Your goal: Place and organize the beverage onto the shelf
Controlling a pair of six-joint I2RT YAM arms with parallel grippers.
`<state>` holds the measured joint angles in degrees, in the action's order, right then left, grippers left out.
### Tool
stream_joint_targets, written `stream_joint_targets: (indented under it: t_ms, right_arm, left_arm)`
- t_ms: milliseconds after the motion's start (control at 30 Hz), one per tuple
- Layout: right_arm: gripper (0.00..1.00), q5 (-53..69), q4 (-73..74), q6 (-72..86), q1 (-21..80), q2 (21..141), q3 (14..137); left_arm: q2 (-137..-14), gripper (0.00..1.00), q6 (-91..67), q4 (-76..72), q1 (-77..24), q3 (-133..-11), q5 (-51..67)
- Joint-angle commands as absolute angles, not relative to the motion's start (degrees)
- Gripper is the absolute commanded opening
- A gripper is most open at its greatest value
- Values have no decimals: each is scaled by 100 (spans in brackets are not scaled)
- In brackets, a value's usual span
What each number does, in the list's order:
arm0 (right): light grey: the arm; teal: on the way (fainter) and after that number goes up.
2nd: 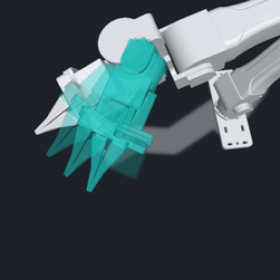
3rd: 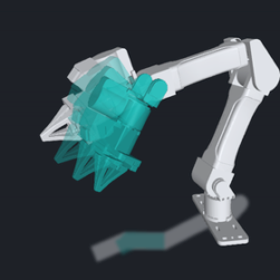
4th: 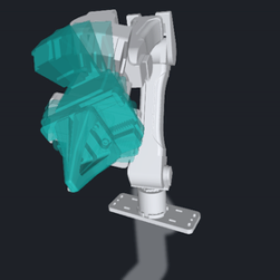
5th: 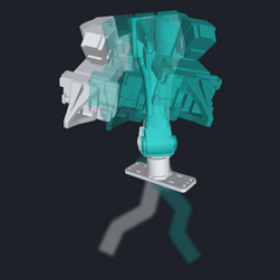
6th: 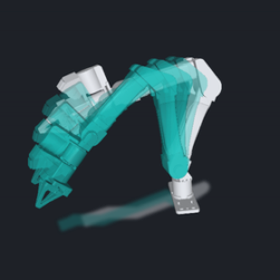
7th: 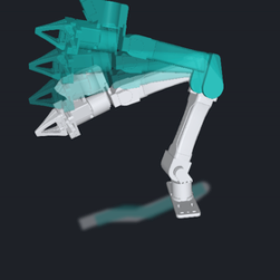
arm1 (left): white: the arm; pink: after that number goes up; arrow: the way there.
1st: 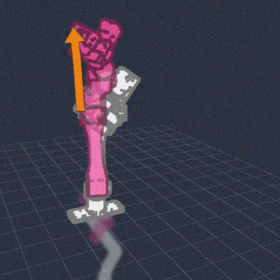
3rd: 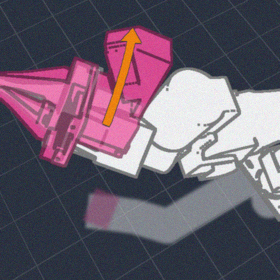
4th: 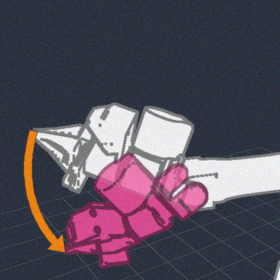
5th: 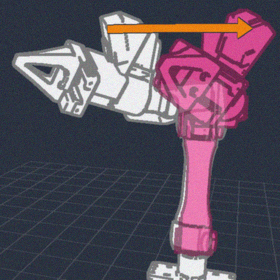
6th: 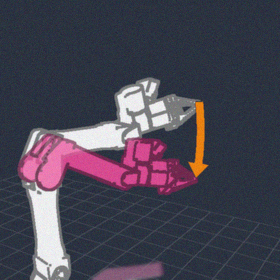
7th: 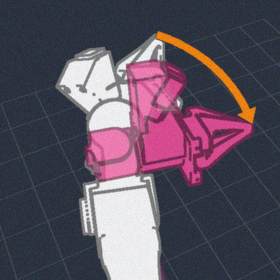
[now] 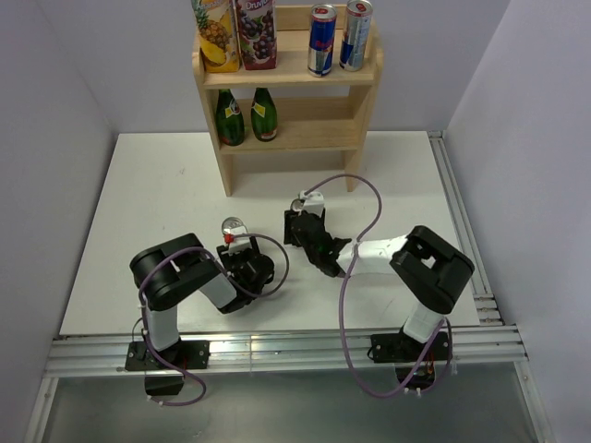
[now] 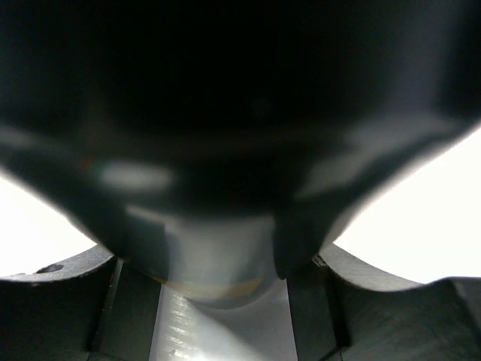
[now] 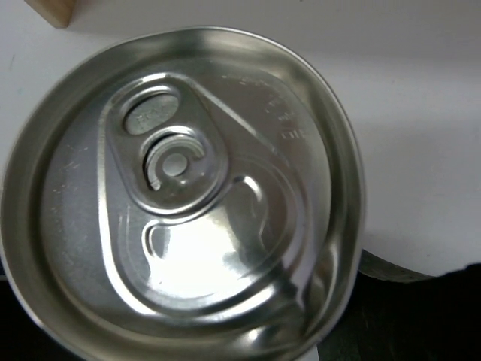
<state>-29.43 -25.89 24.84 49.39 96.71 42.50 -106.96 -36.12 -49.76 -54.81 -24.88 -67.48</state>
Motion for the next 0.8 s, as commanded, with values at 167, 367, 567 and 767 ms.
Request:
stream_joint_targets:
  t_ms: [167,367,567,767]
  right_arm:
    - [0,-3401,-2110,1767,4404,8947,5694]
    - [0,-3481,-1600,1467,3729,9132,6749]
    - [0,-3199,-1363,1477,3103,9263,7320]
    - [0,-3199,-1222,1301,2786,9422,7804]
  left_arm:
    - [-10881,0,-3761,-5335,-5353,-2408,-6205]
    - [-10934,0,-3911,-5423,-5309,-2268,-6073]
    - [-11039,0,-4069,-5361,-5309,-2224,-6064]
    - [-11162,0,-4139,-5396,-5309,-2224,-6012]
